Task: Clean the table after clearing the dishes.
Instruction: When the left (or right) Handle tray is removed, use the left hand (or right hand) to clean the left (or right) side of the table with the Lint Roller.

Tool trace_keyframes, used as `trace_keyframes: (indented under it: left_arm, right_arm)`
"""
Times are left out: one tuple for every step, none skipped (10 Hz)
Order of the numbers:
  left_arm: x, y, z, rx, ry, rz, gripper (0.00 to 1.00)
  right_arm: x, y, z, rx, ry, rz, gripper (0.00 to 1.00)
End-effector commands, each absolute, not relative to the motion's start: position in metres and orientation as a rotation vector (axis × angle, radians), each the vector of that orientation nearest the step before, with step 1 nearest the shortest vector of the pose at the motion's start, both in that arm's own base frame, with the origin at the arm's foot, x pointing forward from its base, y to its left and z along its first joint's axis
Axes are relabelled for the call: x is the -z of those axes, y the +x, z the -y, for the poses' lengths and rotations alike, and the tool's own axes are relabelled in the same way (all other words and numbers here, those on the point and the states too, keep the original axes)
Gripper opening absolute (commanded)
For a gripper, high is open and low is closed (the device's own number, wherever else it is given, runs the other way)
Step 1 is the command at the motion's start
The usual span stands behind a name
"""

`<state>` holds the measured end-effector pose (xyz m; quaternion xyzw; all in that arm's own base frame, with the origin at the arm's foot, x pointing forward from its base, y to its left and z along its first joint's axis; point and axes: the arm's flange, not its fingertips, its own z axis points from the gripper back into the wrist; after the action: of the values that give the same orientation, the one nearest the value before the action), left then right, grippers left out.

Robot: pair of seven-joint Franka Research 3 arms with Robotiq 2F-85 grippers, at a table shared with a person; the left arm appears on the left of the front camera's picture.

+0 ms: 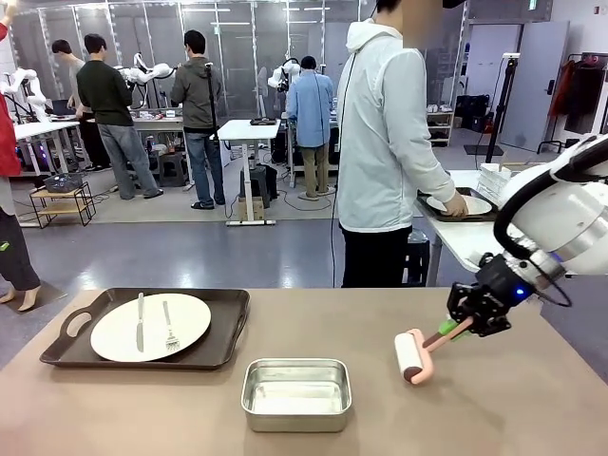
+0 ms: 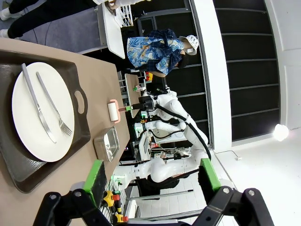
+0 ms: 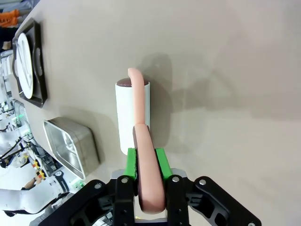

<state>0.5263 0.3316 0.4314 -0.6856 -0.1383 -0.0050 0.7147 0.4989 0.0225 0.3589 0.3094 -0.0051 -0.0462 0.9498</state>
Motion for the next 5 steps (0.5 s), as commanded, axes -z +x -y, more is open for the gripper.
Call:
trace_keyframes:
  left_arm:
    - [-0.432, 0.524, -0.333, 0.012, -1.517, 0.305, 1.00]
    - [-0.432, 0.524, -0.333, 0.012, -1.517, 0.305, 1.00]
    - [-0.432, 0.524, -0.333, 0.012, -1.517, 0.305, 1.00]
    - [-0.432, 0.524, -0.333, 0.012, -1.517, 0.305, 1.00]
    - [-0.432, 0.524, -0.333, 0.012, -1.517, 0.305, 1.00]
  right_arm:
    - [-0.328, 0.493, 0.012, 0.101, 0.391, -0.029, 0.21]
    - [-0.333, 0.494, 0.026, 0.118, 0.362, -0.042, 0.21]
    - [-0.336, 0.495, 0.041, 0.124, 0.313, -0.072, 0.21]
    - [-0.338, 0.494, 0.052, 0.134, 0.241, -0.110, 0.21]
    - [-0.342, 0.493, 0.061, 0.153, 0.147, -0.127, 0.21]
